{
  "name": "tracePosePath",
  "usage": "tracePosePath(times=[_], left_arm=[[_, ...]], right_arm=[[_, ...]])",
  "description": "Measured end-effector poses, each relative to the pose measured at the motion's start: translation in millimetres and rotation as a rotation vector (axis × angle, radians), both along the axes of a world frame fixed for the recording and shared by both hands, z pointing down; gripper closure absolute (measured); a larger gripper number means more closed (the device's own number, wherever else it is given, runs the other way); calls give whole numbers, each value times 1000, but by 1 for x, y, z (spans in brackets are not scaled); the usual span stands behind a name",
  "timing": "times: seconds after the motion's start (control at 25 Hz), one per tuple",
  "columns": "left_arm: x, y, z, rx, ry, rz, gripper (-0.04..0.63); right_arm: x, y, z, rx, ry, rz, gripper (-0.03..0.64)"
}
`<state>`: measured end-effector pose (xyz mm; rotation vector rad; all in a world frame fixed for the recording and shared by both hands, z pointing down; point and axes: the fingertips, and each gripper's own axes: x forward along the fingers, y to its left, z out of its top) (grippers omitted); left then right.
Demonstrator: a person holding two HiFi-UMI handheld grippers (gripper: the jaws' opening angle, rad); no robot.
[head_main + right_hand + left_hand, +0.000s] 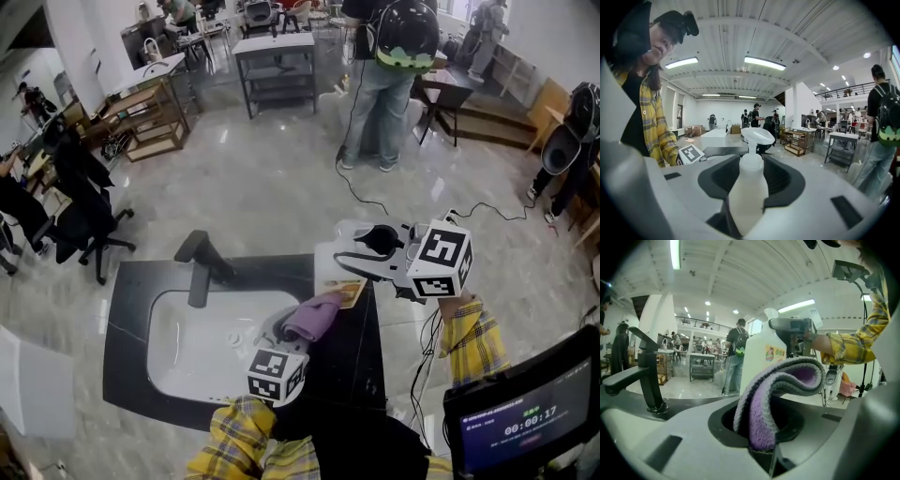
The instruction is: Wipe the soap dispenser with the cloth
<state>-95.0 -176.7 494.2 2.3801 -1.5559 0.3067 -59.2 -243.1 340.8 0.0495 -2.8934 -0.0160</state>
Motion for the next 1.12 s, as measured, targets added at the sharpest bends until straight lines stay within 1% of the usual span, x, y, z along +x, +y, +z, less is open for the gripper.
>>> tracePosePath(times=[0.16,0.28,0.6,0.84,1.0,1.12], left_arm=[[-6,-3,-8,-5,17,-59,523],[-12,-10,-10,-7,26,-87,523],[-22,-25,-14,-3,18,-121,523],[-25,-24,-22,11,26,-137,523],[-21,-18,-34,52,17,-125,523],[-12,-9,-46,128,-9,-78,523]], right_arm=[[1,2,-6,-27,-11,96,469],[2,-2,-6,-61,-18,199,469],[6,-14,-3,-157,-23,478,469],[9,-20,-4,-225,-46,639,468],[11,-23,-7,-255,-72,715,468],[10,-23,-6,-269,-94,752,468]])
